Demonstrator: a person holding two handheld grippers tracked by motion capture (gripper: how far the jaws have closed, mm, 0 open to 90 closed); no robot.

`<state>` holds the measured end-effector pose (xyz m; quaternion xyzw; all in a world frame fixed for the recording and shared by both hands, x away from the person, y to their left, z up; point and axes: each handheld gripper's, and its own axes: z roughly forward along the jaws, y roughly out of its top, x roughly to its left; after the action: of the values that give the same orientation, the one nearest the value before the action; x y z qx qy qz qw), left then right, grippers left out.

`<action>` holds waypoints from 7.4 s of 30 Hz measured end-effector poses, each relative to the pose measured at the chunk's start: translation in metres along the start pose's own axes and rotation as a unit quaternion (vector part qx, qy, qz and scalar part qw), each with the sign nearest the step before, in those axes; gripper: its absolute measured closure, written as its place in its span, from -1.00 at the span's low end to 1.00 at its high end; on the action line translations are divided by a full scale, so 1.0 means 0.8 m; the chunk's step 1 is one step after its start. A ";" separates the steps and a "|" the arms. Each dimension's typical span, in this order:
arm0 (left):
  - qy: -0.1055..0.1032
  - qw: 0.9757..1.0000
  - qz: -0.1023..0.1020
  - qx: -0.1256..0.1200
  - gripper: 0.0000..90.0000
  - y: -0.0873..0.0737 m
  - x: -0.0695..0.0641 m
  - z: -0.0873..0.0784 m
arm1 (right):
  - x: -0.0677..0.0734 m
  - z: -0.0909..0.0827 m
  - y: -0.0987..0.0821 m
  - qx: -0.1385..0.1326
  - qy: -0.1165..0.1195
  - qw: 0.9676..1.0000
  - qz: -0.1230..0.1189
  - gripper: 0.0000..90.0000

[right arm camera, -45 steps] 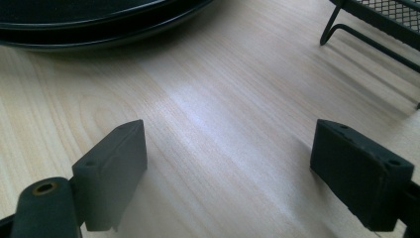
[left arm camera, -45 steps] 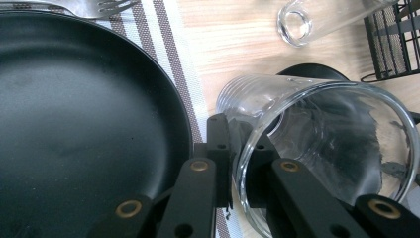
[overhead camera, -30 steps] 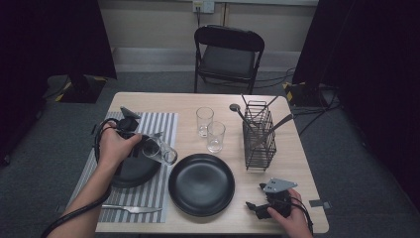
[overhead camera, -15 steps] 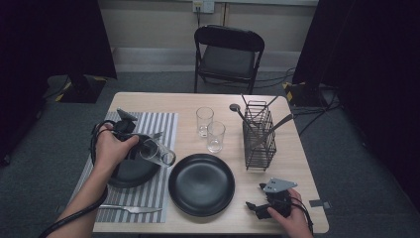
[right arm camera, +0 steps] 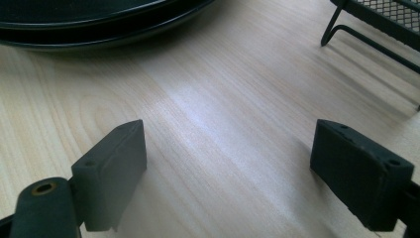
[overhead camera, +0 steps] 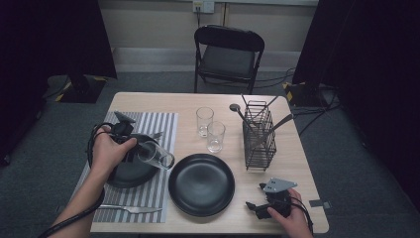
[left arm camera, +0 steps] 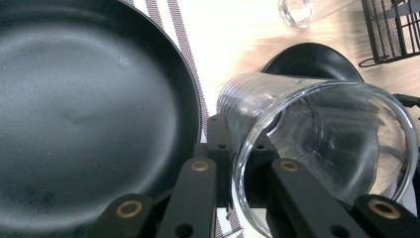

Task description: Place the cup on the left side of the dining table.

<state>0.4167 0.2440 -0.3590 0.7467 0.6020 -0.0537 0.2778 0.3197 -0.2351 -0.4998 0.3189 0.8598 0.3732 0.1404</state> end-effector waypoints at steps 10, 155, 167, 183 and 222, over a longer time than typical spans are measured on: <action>0.002 1.000 0.003 0.004 0.89 -0.008 0.003 -0.003 | 0.000 0.000 0.000 0.000 0.000 1.000 0.000 -0.70; -0.012 1.000 -0.014 0.010 0.88 -0.107 0.044 -0.018 | 0.000 0.001 0.001 -0.001 0.002 1.000 -0.002 -0.71; -0.014 1.000 -0.016 0.013 0.88 -0.115 0.049 -0.018 | 0.000 0.001 0.001 -0.001 0.002 1.000 -0.002 -0.71; -0.012 0.999 -0.027 0.015 0.87 -0.126 0.057 -0.018 | 0.000 0.001 0.001 0.000 0.002 1.000 -0.002 -0.71; -0.007 1.000 -0.029 0.008 0.80 -0.122 0.052 -0.014 | 0.000 0.002 0.002 -0.001 0.002 1.000 -0.003 -0.71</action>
<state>0.3345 0.2973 -0.4008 0.7310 0.6209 -0.0715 0.2739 0.3210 -0.2336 -0.5000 0.3157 0.8608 0.3739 0.1399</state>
